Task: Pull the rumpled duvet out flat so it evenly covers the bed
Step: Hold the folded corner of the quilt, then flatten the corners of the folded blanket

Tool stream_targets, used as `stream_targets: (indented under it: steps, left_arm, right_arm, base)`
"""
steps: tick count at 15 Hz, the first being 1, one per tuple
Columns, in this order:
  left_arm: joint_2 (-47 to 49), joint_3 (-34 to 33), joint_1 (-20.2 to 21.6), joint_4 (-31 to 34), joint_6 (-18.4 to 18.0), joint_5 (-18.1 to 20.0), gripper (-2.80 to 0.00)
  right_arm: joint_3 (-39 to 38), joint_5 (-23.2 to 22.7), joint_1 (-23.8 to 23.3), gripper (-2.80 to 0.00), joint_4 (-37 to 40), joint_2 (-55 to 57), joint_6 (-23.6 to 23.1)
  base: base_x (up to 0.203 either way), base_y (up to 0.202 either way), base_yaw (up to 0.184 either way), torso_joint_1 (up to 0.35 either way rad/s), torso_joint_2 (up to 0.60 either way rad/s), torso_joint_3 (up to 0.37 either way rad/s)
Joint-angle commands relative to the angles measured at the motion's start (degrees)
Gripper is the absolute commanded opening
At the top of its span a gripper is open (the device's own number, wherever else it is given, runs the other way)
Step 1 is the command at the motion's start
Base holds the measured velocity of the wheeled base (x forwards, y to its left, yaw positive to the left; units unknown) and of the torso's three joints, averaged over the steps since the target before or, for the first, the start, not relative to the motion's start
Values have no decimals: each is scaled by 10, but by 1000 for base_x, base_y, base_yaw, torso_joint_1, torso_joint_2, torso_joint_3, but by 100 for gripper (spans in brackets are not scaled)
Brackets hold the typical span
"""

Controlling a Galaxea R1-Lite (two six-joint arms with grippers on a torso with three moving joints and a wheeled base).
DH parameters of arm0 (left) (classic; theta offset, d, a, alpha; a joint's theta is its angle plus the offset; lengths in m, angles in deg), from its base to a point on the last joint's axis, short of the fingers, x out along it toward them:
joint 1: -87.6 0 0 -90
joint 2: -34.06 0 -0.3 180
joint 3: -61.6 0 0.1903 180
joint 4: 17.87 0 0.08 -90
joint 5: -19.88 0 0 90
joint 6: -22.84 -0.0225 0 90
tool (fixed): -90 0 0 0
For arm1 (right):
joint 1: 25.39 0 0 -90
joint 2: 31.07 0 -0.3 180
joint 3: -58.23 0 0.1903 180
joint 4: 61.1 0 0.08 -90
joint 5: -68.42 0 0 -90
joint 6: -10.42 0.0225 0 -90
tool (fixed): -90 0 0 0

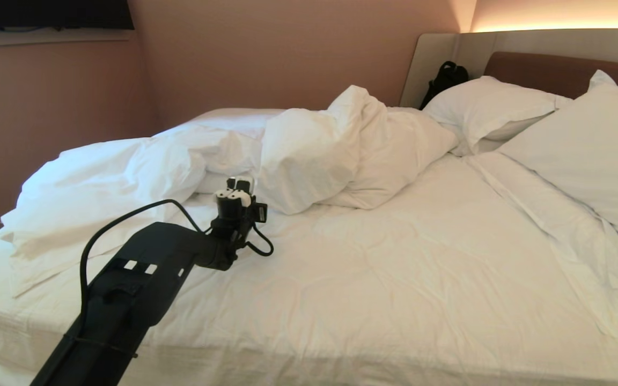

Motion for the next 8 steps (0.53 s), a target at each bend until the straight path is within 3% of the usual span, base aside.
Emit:
stream_targets:
  steps: [1, 8]
  left_arm:
    - [-36, -8, -17, 1, 19, -23, -280]
    - [-251, -210, -115, 67, 185, 2, -280]
  right_arm:
    - [0, 0, 0, -280, 0, 1, 0]
    - [0, 0, 0, -280, 0, 1, 0]
  base:
    - [0, 0, 0, 0, 0, 0]
    - [0, 0, 0, 0, 0, 0]
